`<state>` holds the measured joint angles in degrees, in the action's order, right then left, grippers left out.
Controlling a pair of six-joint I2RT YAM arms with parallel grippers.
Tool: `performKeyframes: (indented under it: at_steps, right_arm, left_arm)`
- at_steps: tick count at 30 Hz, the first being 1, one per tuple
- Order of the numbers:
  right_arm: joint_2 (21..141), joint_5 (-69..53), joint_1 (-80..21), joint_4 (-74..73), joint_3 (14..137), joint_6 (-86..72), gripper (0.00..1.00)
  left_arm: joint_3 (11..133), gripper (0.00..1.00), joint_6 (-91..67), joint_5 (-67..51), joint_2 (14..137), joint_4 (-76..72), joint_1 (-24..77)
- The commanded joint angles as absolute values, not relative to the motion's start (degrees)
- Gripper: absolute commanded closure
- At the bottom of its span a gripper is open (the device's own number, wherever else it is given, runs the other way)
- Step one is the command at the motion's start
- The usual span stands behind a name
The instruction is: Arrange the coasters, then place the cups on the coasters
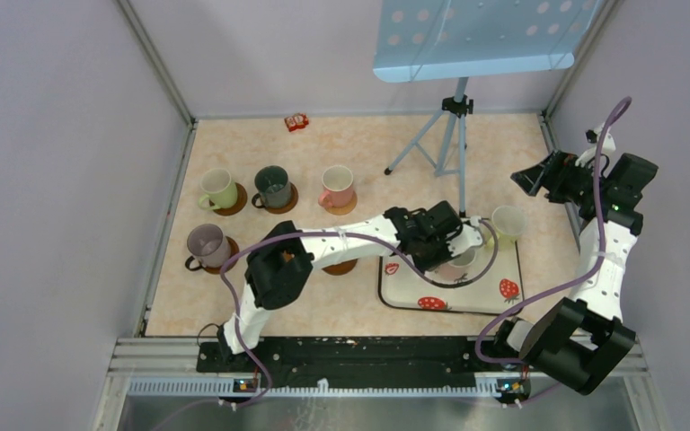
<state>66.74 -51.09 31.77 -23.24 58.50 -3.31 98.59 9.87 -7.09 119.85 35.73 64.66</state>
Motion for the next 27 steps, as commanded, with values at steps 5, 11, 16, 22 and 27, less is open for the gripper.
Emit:
performKeyframes:
  at_steps: [5, 11, 16, 22, 27]
  right_arm:
    - [65.6, -52.4, 32.1, -22.1, 58.5, -2.3, 0.12]
    - [65.5, -51.9, 32.1, -22.2, 58.4, -1.5, 0.12]
    - [65.2, -51.6, 32.1, -22.1, 58.3, -1.2, 0.12]
    - [65.8, -53.0, 32.1, -21.9, 57.9, -1.4, 0.12]
    - [66.4, -54.1, 32.1, -21.7, 57.6, -1.4, 0.12]
  left_arm:
    - [98.0, 1.00, 11.7, -9.2, 114.6, 34.3, 63.8]
    - [90.8, 1.00, 12.1, -13.7, 103.9, 31.4, 59.5]
    - [85.5, 1.00, 12.7, -17.2, 93.6, 31.2, 53.9]
    - [78.4, 1.00, 14.8, -21.4, 83.0, 32.7, 44.8]
    - [71.8, 1.00, 16.6, -22.3, 74.9, 35.0, 35.9]
